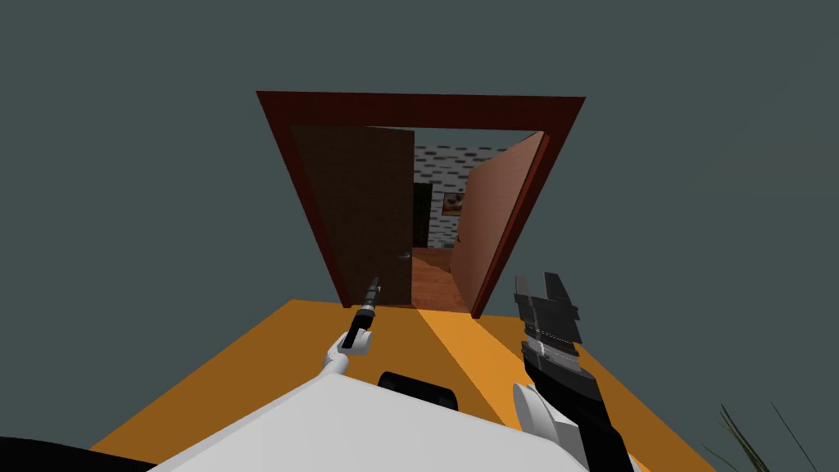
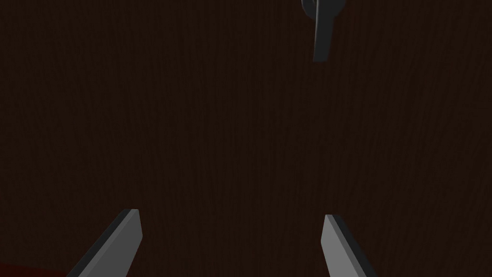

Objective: Push the door open

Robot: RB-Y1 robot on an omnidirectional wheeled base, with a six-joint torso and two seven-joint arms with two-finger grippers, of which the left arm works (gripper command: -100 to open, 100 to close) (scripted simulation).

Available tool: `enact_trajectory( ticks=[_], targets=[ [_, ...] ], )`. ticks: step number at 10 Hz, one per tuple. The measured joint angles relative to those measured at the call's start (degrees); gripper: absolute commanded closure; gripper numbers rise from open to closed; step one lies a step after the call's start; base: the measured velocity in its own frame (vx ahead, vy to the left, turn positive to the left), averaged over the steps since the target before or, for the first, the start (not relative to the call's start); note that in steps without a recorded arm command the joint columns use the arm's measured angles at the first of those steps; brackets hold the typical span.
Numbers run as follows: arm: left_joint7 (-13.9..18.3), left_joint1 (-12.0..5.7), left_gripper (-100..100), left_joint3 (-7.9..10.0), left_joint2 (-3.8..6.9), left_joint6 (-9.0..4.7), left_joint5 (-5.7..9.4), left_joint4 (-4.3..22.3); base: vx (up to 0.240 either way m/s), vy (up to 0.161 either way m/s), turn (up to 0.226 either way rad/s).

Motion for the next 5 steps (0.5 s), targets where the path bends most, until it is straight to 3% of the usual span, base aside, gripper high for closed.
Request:
enact_trajectory(
  ticks=[5],
  targets=[
    [0.1, -3.12, -100, 0.28, -0.2, -1.85, 0.61, 7.3, 0.093, -0.005, -0.049]
  ],
)
